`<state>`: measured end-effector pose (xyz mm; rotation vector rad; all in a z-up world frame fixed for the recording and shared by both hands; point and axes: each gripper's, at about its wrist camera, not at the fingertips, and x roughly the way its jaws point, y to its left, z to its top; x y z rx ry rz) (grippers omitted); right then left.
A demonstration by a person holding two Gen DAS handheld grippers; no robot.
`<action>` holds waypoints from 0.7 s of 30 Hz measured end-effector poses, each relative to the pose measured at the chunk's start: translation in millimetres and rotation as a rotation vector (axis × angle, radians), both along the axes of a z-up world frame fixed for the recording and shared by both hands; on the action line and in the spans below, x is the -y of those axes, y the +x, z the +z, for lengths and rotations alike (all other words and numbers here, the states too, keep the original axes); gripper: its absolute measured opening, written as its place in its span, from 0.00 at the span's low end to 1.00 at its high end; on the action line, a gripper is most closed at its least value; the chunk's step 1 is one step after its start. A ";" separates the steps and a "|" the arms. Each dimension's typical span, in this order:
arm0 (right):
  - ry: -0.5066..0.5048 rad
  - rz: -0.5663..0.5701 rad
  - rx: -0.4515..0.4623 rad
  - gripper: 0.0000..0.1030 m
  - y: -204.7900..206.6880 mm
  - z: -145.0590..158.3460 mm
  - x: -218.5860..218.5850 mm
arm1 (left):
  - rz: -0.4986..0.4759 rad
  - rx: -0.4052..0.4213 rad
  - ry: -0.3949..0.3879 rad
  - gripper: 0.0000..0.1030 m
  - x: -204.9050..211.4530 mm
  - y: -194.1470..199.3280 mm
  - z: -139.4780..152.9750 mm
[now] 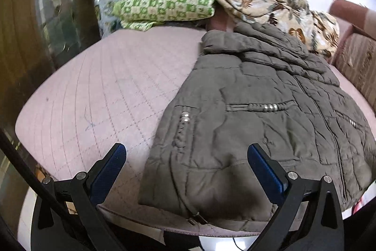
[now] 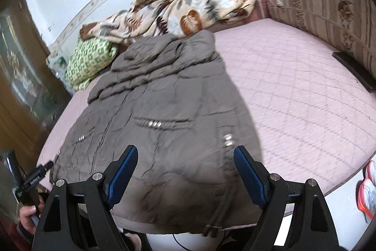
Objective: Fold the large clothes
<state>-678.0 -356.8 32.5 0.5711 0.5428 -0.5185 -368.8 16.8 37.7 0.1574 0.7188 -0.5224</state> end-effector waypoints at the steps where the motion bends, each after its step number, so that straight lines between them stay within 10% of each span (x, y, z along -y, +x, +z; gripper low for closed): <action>1: 0.005 -0.015 0.010 0.85 -5.1 1.5 4.6 | 0.008 -0.008 -0.007 1.00 -1.1 1.3 -0.8; 21: 0.196 -0.133 0.083 0.85 -34.8 -27.2 42.3 | 0.103 -0.194 -0.113 1.00 -36.6 31.7 -25.1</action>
